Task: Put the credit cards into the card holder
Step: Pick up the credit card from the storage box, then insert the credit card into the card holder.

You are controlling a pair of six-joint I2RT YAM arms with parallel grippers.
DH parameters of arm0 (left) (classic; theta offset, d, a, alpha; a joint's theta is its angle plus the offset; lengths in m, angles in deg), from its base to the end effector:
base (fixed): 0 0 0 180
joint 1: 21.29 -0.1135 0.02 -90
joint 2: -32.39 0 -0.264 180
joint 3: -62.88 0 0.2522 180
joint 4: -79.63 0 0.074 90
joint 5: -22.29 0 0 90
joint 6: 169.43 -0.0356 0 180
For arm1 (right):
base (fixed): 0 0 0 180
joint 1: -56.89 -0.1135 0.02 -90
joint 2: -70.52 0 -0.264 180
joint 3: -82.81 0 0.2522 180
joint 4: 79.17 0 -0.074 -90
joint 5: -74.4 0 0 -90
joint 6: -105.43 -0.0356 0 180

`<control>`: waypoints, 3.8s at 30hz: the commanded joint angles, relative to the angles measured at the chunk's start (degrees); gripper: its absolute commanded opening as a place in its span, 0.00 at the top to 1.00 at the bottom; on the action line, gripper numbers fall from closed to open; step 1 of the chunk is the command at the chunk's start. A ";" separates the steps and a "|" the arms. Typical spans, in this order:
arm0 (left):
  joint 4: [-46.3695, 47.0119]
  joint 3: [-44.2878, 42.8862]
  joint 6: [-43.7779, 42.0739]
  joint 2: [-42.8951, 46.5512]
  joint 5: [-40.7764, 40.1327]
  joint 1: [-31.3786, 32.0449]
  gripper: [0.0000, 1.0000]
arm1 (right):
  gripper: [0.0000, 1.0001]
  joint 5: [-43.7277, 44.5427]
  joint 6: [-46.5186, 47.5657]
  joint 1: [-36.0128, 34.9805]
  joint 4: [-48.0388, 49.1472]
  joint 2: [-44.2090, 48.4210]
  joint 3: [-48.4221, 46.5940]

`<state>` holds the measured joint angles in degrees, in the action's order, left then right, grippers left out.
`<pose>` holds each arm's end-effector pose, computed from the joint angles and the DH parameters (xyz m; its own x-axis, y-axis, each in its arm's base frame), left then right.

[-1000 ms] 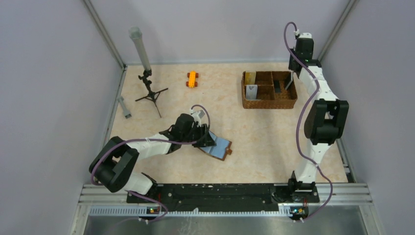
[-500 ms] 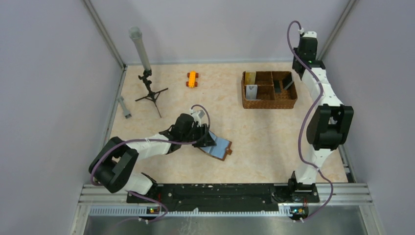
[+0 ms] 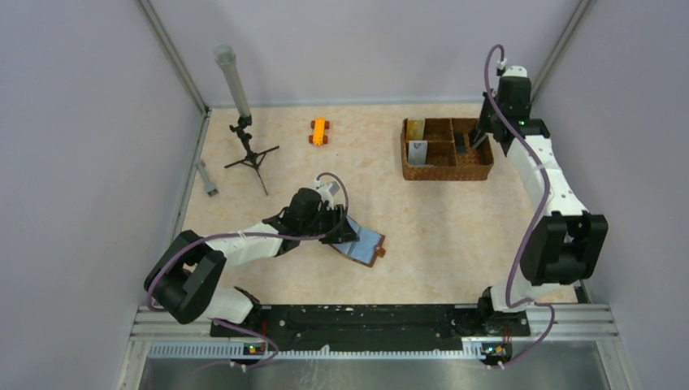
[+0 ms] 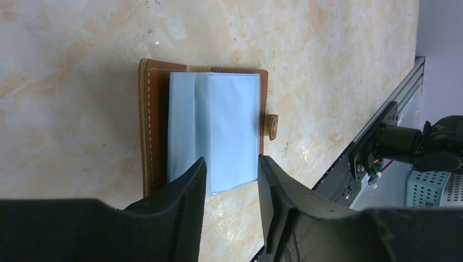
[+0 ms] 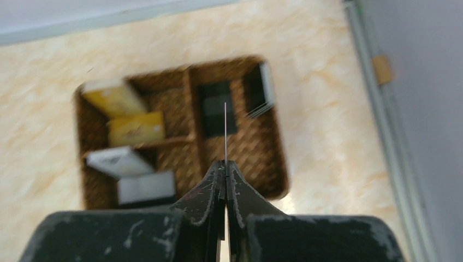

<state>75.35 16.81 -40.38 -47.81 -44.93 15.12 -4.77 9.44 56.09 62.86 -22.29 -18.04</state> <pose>0.2071 -0.1699 0.1658 -0.8869 -0.0676 -0.4570 0.2996 0.6687 -0.6805 0.3772 -0.0014 0.3581 -0.4806 0.0958 -0.8717 0.2004 0.9797 -0.0028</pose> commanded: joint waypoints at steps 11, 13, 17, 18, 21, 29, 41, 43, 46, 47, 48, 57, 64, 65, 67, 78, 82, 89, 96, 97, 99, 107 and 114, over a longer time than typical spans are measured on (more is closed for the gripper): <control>-4.77 -3.10 -4.89 6.49 -3.11 0.19 0.47 | 1.00 -33.57 -23.03 -16.44 7.89 18.39 27.30; -6.31 -3.57 -5.80 6.14 -3.80 0.25 0.47 | 1.00 -36.84 -26.94 -19.73 11.96 17.81 31.76; -7.06 -3.36 -6.35 6.42 -4.35 0.27 0.47 | 1.00 -40.89 -33.44 -25.46 20.48 14.23 39.38; -7.16 -3.28 -6.43 6.62 -4.52 0.24 0.47 | 1.00 -41.60 -34.86 -26.55 22.54 13.38 40.65; -7.77 -3.09 -6.73 7.42 -5.30 0.28 0.47 | 1.00 -43.68 -39.13 -29.16 30.15 10.96 43.93; -8.61 -2.62 -6.88 8.23 -6.50 0.19 0.47 | 1.00 -42.13 -42.30 -31.18 34.19 8.55 47.97; -13.10 -4.22 -9.33 10.97 -13.37 0.23 0.40 | 1.00 -39.60 -43.66 -31.71 37.78 6.05 52.33; -14.68 -4.51 -9.87 10.47 -15.66 0.16 0.38 | 1.00 -39.57 -44.00 -31.79 38.67 5.72 52.97; -17.18 -5.13 -9.37 9.24 -18.82 0.14 0.36 | 1.00 -39.19 -44.48 -31.81 39.74 5.39 53.87; -17.99 -5.39 -9.11 8.39 -20.06 0.08 0.35 | 1.00 -39.07 -44.55 -31.81 39.96 5.20 54.02; -18.54 -5.60 -9.15 7.77 -20.54 0.12 0.35 | 1.00 -39.00 -44.69 -31.81 40.18 4.91 54.16; -15.12 -4.47 -6.54 5.20 -16.54 -0.49 0.45 | 1.00 -38.19 -44.97 -32.33 41.57 2.81 54.57; -13.43 -2.99 -5.09 3.69 -14.75 -0.54 0.62 | 1.00 -38.17 -44.89 -32.68 42.48 1.06 54.33; -13.12 -2.82 -4.85 3.65 -14.44 -0.55 0.64 | 1.00 -38.23 -44.75 -32.75 42.67 0.87 54.22; -12.78 -2.42 -4.52 3.41 -13.94 -0.56 0.67 | 1.00 -38.25 -44.80 -32.85 43.02 0.22 54.05; -12.65 -1.87 -5.13 3.04 -14.10 -0.59 0.76 | 1.00 -38.95 -42.15 -33.49 41.74 -2.92 51.34; -12.76 -1.86 -6.26 3.06 -13.92 -0.55 0.76 | 1.00 -38.81 -40.35 -33.48 39.74 -3.58 50.26; -12.91 -2.22 -8.55 3.05 -12.37 -0.67 0.76 | 1.00 -38.91 -39.07 -33.48 39.49 -5.27 48.76; -12.73 -2.30 -10.05 3.03 -10.53 -0.67 0.76 | 1.00 -38.96 -37.25 -33.44 39.00 -6.89 46.20; -12.62 -2.31 -10.17 2.88 -10.26 -0.67 0.76 | 1.00 -38.96 -36.90 -33.52 38.85 -7.11 45.89; -12.30 -2.18 -10.37 2.71 -9.62 -0.79 0.76 | 1.00 -38.96 -36.45 -33.49 38.55 -7.71 45.26; -11.15 -2.16 -10.48 1.40 -8.21 -1.24 0.75 | 1.00 -40.07 -34.66 -33.48 37.15 -10.96 42.53; -10.04 -1.88 -10.87 0.50 -7.76 -2.02 0.81 | 1.00 -39.92 -31.58 -33.47 30.97 -12.11 39.92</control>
<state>60.27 14.55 -50.96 -46.79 -56.58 13.11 -48.09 -26.26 23.52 99.12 -32.19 24.21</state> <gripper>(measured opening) 0.218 0.009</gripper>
